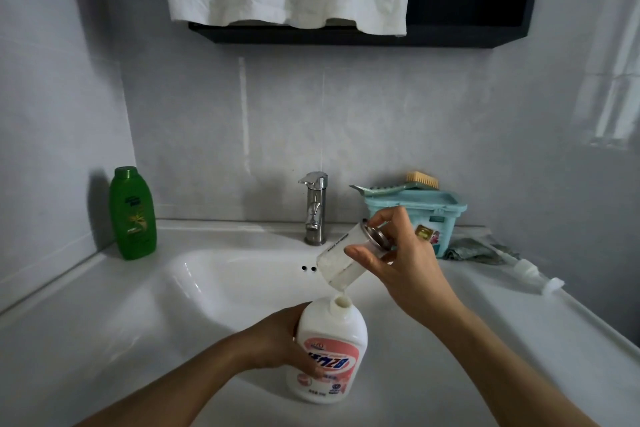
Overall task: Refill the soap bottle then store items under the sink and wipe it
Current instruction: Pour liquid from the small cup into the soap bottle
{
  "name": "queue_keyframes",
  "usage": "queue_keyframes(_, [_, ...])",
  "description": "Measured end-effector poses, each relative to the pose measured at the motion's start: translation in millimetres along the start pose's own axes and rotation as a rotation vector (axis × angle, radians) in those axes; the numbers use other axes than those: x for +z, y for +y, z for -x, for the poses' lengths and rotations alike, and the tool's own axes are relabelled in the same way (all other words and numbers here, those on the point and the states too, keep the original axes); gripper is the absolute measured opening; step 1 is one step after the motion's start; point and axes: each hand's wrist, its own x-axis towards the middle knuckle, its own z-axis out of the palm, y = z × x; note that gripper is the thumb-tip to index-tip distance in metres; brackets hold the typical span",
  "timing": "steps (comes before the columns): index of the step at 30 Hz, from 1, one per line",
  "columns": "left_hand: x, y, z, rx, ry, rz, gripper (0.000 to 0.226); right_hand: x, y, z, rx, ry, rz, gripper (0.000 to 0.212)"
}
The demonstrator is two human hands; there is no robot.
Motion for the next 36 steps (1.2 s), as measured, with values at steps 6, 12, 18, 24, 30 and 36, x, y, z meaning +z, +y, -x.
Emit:
queue_keyframes(6, [0.4, -1.1, -0.8, -0.007, 0.006, 0.006, 0.069, -0.1, 0.6, 0.2, -0.008, 0.010, 0.010, 0.047])
queue_keyframes(12, [0.8, -0.5, -0.4, -0.006, 0.010, 0.021, 0.070, -0.6, -0.5, 0.4, -0.003, 0.012, 0.003, 0.047])
queue_keyframes(18, [0.6, -0.9, 0.0, -0.009, 0.011, 0.029, 0.070, -0.7, -0.4, 0.4, 0.003, 0.013, 0.000, 0.048])
queue_keyframes(24, [0.6, 1.1, 1.0, -0.004, 0.009, 0.021, 0.067, -0.8, -0.9, 0.1, 0.004, -0.002, 0.003, 0.047])
queue_keyframes(30, [0.3, 2.0, 1.5, 0.002, 0.006, 0.020, 0.068, -0.7, -0.6, 0.2, 0.006, -0.008, -0.006, 0.046])
queue_keyframes(36, [0.3, 2.7, 1.4, -0.005, -0.001, 0.017, 0.068, -0.4, -0.8, -0.4, 0.015, -0.009, -0.001, 0.047])
